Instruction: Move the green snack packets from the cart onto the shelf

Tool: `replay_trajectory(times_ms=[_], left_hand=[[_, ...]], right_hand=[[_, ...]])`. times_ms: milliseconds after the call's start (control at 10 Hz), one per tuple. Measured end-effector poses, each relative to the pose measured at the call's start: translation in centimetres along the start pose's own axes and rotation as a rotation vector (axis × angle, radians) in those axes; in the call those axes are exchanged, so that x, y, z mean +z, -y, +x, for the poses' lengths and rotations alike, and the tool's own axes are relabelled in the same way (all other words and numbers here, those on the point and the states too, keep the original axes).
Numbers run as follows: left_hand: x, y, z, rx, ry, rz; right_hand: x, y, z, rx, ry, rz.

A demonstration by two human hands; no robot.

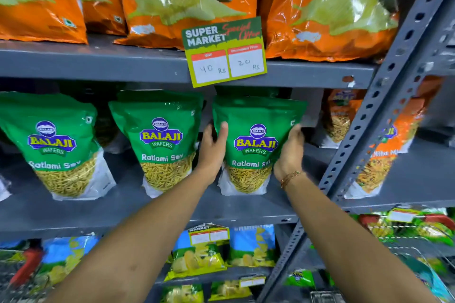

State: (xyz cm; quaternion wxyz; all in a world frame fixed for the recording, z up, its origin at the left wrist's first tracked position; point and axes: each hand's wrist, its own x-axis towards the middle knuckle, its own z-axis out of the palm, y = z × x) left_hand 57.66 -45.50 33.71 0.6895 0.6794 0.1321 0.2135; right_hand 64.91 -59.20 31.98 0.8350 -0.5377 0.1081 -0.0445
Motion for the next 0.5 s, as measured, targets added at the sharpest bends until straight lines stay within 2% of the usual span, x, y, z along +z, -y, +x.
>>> replay_trajectory(times_ms=[100,200,300,400,500], left_hand=[[-0.2,3.0,-1.7,-0.083,0.125,0.072],[0.2,5.8,-1.9,-0.147,0.129,0.139],[0.6,5.7,-1.4,-0.176,0.097,0.14],[0.6,5.3,-1.2,-0.199,0.103,0.118],[0.4,5.0,-1.4,-0.188,0.109,0.13]], right_hand=[[-1.1,-3.6,-0.9,0.186,0.017,-0.018],[-0.6,-4.6,-2.4,0.348,0.108,-0.007],[0.1,-4.4,-2.8,0.361,0.141,-0.03],[0.2,-3.3,-3.3,0.362,0.072,-0.015],[0.2,-4.1,-3.9,0.335,-0.013,-0.143]])
